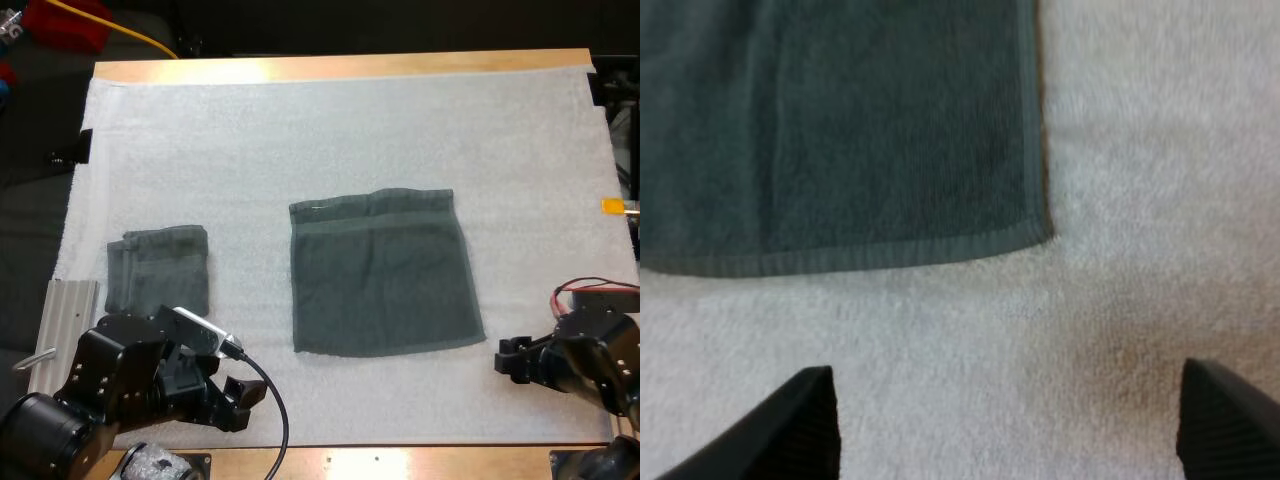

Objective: Pick towel from pile, fold and stack

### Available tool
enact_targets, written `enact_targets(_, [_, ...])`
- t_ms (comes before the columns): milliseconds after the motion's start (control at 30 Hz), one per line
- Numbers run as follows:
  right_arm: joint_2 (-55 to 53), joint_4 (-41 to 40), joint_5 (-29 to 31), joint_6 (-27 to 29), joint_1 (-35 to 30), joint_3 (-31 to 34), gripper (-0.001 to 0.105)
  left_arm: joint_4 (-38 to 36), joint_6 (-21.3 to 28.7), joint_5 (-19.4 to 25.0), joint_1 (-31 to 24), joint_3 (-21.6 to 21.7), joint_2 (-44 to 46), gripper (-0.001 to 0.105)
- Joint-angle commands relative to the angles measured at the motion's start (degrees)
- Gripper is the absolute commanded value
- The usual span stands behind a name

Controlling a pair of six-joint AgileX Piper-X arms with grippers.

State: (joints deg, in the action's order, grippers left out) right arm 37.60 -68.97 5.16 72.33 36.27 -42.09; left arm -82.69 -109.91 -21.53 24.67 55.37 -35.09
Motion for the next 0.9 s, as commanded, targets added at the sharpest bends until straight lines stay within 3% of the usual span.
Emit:
enact_targets(0, [-0.1, 1.9, -0.2, -0.5, 0.0, 1.1, 0.068, 0.2, -0.8, -0.3, 0.2, 0.0, 0.4, 0.071])
enact_targets(300, [-0.1, 16.6, -4.4, -8.0, 0.0, 14.1, 0.068, 0.2, -0.8, -1.4, 0.2, 0.0, 0.4, 0.071])
enact_targets(333, [0.2, 22.9, -6.2, -12.1, -0.9, 18.7, 0.068, 0.2, -0.8, -1.4, 0.2, 0.0, 0.4, 0.071])
enact_targets(433, [1.9, 29.4, -10.6, -14.1, -5.9, 22.2, 0.068, 0.2, -0.8, -1.4, 0.2, 0.0, 0.4, 0.071])
enact_targets(500, [6.1, 35.5, -17.5, -13.9, -12.6, 23.5, 0.068, 0.2, -0.8, -1.4, 0.2, 0.0, 0.4, 0.071])
enact_targets(567, [8.9, 38.5, -20.8, -13.7, -14.8, 24.1, 0.068, 0.2, -0.8, -1.4, 0.2, 0.0, 0.4, 0.071])
enact_targets(867, [23.5, 50.9, -29.0, -13.7, -19.4, 24.7, 0.068, 0.2, -0.8, -1.4, 0.2, 0.0, 0.4, 0.071])
